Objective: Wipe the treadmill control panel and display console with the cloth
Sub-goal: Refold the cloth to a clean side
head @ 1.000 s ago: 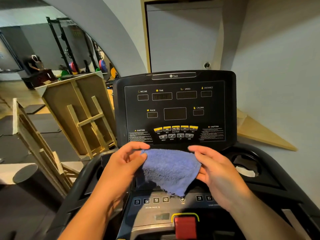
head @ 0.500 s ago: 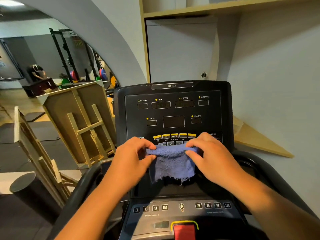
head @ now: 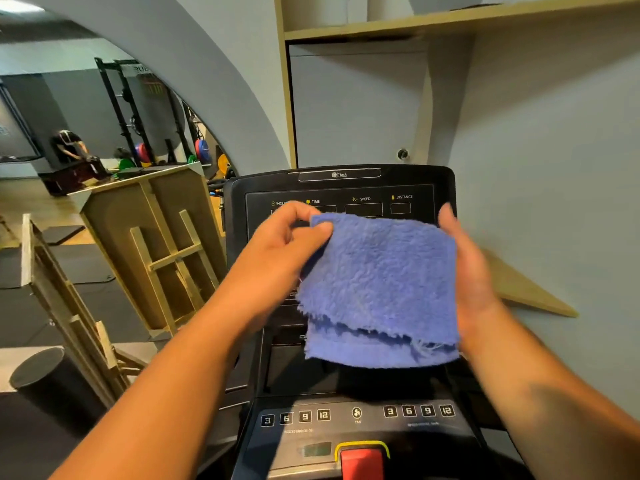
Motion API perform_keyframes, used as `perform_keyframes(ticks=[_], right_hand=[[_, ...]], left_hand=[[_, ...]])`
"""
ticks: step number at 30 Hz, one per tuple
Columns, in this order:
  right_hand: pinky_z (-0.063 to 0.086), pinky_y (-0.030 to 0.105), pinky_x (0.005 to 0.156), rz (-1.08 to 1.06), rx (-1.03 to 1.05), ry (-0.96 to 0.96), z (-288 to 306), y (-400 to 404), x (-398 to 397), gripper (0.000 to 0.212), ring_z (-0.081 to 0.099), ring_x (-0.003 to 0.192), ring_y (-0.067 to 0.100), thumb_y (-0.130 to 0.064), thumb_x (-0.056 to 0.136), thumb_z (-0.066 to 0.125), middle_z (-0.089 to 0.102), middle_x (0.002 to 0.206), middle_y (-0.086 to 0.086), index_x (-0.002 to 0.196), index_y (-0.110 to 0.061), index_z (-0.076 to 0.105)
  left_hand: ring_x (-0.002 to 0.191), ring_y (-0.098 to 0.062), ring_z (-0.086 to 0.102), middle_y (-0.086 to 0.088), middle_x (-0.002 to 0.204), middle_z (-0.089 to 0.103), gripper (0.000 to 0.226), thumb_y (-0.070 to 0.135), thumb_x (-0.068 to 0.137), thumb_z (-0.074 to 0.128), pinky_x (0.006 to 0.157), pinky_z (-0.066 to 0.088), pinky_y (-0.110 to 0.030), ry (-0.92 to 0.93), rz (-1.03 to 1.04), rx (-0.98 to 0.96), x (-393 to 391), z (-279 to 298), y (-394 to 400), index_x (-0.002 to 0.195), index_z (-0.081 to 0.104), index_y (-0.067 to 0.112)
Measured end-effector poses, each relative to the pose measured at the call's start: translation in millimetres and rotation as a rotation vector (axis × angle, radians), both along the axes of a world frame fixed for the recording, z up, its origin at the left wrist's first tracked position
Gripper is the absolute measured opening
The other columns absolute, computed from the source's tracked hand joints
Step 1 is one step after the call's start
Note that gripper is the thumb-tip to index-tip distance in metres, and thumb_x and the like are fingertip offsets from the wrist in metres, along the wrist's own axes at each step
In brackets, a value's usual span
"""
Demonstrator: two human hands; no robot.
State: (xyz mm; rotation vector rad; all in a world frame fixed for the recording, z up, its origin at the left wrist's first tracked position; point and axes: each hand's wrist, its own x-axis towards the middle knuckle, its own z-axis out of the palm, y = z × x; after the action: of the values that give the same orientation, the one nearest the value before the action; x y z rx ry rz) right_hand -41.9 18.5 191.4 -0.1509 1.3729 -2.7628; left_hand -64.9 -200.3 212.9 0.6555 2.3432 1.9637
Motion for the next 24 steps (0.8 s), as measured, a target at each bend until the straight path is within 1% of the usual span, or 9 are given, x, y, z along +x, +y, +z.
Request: perform_keyframes(ticks=[2, 3, 5, 7, 11, 15, 17, 19, 24], right_hand=[[0.052, 0.020, 0.042, -0.088, -0.091, -0.081, -21.3, -15.3, 10.3, 0.080, 0.068, 0.049, 0.012, -0.052, 0.104, 0.030, 0.069, 0.057, 0.006, 0.050, -0.012, 0.074], [0.055, 0.021, 0.046, -0.054, -0.158, -0.123, -32.3, -22.4, 17.2, 0.080, 0.070, 0.053, 0.012, -0.056, 0.103, 0.031, 0.072, 0.062, 0.008, 0.056, -0.010, 0.077], [0.060, 0.039, 0.083, 0.100, -0.303, -0.220, -58.2, -32.9, 24.1, 0.083, 0.073, 0.098, 0.027, -0.072, 0.093, 0.036, 0.074, 0.109, 0.020, 0.103, -0.003, 0.079], [0.043, 0.051, 0.109, 0.197, -0.397, -0.273, -73.0, -33.5, 32.7, 0.097, 0.055, 0.129, 0.039, -0.080, 0.084, 0.043, 0.055, 0.141, 0.024, 0.135, 0.001, 0.059], [0.037, 0.053, 0.112, 0.267, -0.479, -0.214, -75.6, -34.4, 44.8, 0.089, 0.047, 0.137, 0.041, -0.070, 0.088, 0.052, 0.047, 0.149, 0.025, 0.142, 0.001, 0.051], [0.023, 0.053, 0.120, 0.073, -0.419, -0.136, -70.9, -11.2, 36.6, 0.067, 0.037, 0.143, 0.040, -0.052, 0.103, 0.044, 0.042, 0.152, 0.026, 0.147, -0.001, 0.043], [0.040, 0.055, 0.108, 0.019, -0.411, -0.095, -64.5, -7.3, 35.6, 0.062, 0.053, 0.131, 0.039, -0.053, 0.095, 0.055, 0.057, 0.140, 0.023, 0.135, -0.007, 0.061], [0.059, 0.049, 0.079, -0.024, -0.399, -0.187, -73.0, -7.3, 40.0, 0.063, 0.071, 0.106, 0.036, -0.057, 0.070, 0.073, 0.071, 0.120, 0.018, 0.115, -0.013, 0.076], [0.062, 0.041, 0.063, -0.058, -0.327, -0.240, -93.3, -24.4, 52.2, 0.060, 0.075, 0.092, 0.034, -0.046, 0.048, 0.085, 0.074, 0.113, 0.018, 0.097, -0.012, 0.081]], left_hand=[[0.074, -0.021, 0.061, -0.008, 0.082, 0.067, 0.011, 0.029, 0.103, 0.058, 0.068, 0.047, -0.039, -0.020, -0.003, -0.017, -4.8, -3.7, 13.8, 0.103, 0.062, 0.018], [0.072, -0.021, 0.059, -0.009, 0.080, 0.066, 0.011, 0.030, 0.103, 0.059, 0.068, 0.045, -0.039, -0.013, 0.014, -0.067, -8.1, -10.1, 17.5, 0.101, 0.062, 0.020], [0.064, -0.010, 0.055, -0.001, 0.071, 0.061, 0.010, 0.033, 0.101, 0.062, 0.064, 0.044, -0.029, 0.021, 0.084, -0.233, -14.5, -27.4, 18.6, 0.097, 0.063, 0.025], [0.056, 0.000, 0.051, 0.009, 0.065, 0.059, 0.010, 0.034, 0.099, 0.065, 0.061, 0.040, -0.021, 0.048, 0.124, -0.366, -18.5, -40.4, 17.2, 0.093, 0.064, 0.027], [0.065, -0.005, 0.059, -0.008, 0.080, 0.071, 0.007, 0.033, 0.098, 0.068, 0.066, 0.046, -0.024, 0.026, 0.114, -0.383, -23.4, -49.8, 18.3, 0.095, 0.068, 0.026], [0.081, -0.004, 0.071, 0.006, 0.095, 0.075, 0.015, 0.035, 0.101, 0.061, 0.068, 0.057, -0.015, 0.027, 0.060, -0.196, -16.6, -24.8, 23.4, 0.113, 0.068, 0.029], [0.084, -0.009, 0.071, 0.010, 0.102, 0.074, 0.018, 0.038, 0.103, 0.057, 0.073, 0.057, -0.023, -0.029, 0.076, -0.089, -17.6, -20.6, 22.5, 0.117, 0.066, 0.031], [0.086, -0.011, 0.070, 0.010, 0.104, 0.073, 0.016, 0.040, 0.102, 0.056, 0.075, 0.056, -0.030, -0.094, 0.127, -0.052, -16.1, -27.7, 21.6, 0.113, 0.066, 0.033], [0.059, 0.002, 0.056, 0.005, 0.071, 0.064, 0.030, 0.051, 0.095, 0.062, 0.059, 0.045, -0.015, 0.039, 0.344, -0.350, 9.2, -74.1, 24.3, 0.082, 0.062, 0.024]])
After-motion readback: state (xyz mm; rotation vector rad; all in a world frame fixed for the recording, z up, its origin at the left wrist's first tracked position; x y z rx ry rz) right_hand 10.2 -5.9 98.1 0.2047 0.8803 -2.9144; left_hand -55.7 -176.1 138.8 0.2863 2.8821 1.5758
